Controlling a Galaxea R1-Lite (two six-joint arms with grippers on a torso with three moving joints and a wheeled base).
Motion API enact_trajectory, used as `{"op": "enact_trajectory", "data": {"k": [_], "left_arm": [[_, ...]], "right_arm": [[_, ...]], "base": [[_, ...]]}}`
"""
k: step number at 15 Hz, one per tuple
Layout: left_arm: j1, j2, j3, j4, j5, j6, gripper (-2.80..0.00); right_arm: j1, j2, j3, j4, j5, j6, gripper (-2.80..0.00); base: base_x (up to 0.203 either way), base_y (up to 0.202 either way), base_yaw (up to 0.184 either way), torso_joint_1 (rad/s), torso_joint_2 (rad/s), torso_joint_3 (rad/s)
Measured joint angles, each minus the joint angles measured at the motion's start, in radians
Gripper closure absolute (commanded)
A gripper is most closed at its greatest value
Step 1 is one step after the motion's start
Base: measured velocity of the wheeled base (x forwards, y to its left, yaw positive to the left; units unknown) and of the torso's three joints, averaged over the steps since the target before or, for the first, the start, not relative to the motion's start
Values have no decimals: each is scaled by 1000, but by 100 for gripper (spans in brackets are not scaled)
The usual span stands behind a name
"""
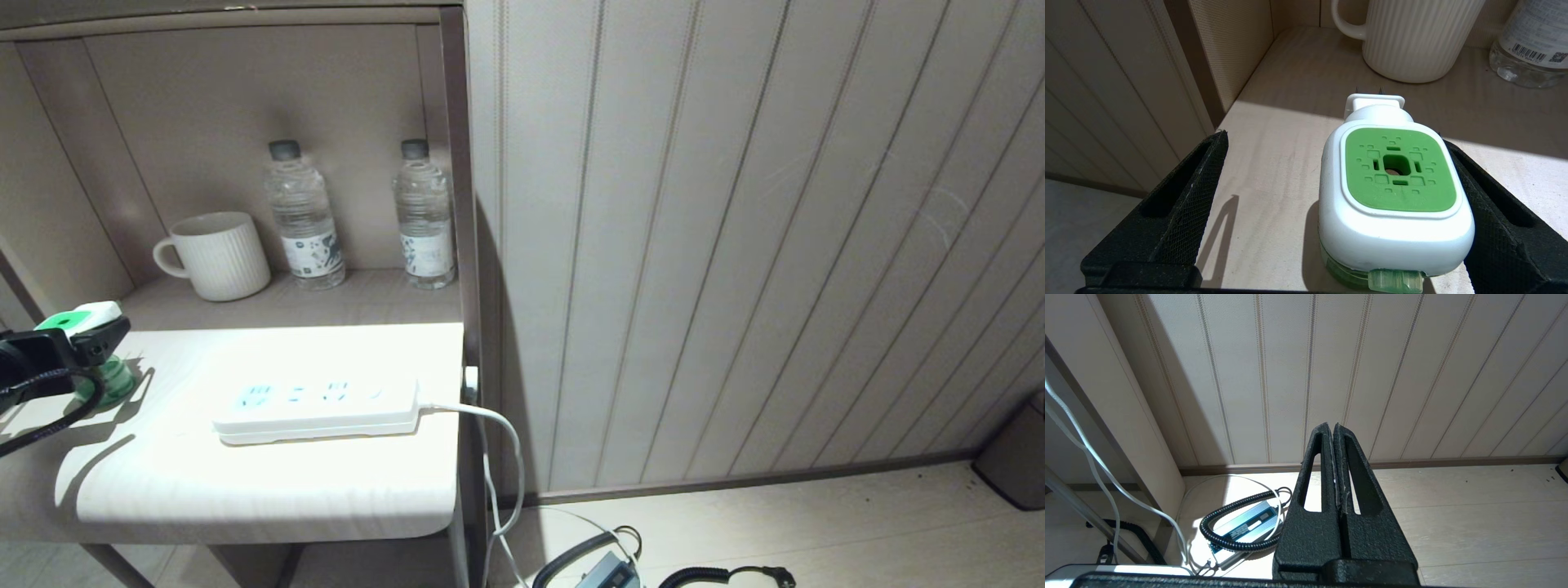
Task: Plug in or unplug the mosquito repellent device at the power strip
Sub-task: Pick up the mosquito repellent liquid
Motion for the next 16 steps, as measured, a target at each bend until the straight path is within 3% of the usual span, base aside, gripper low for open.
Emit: {"op": "enact_trajectory", "data": {"k": [1,2,13,16], "left_arm": [[0,4,0,-4,0,0,-280],[0,7,-1,-6,0,0,0],[-7,16,4,-13,2,0,0],[-49,-31,-25,54,2,-12,0]], "right_arm": [[0,0,0,0,0,0,0],[0,0,0,0,0,0,0],[0,0,0,0,0,0,0],[0,0,0,0,0,0,0]], "base": [[0,0,0,0,0,0],[0,0,0,0,0,0],[0,0,0,0,0,0],[0,0,0,0,0,0]]}}
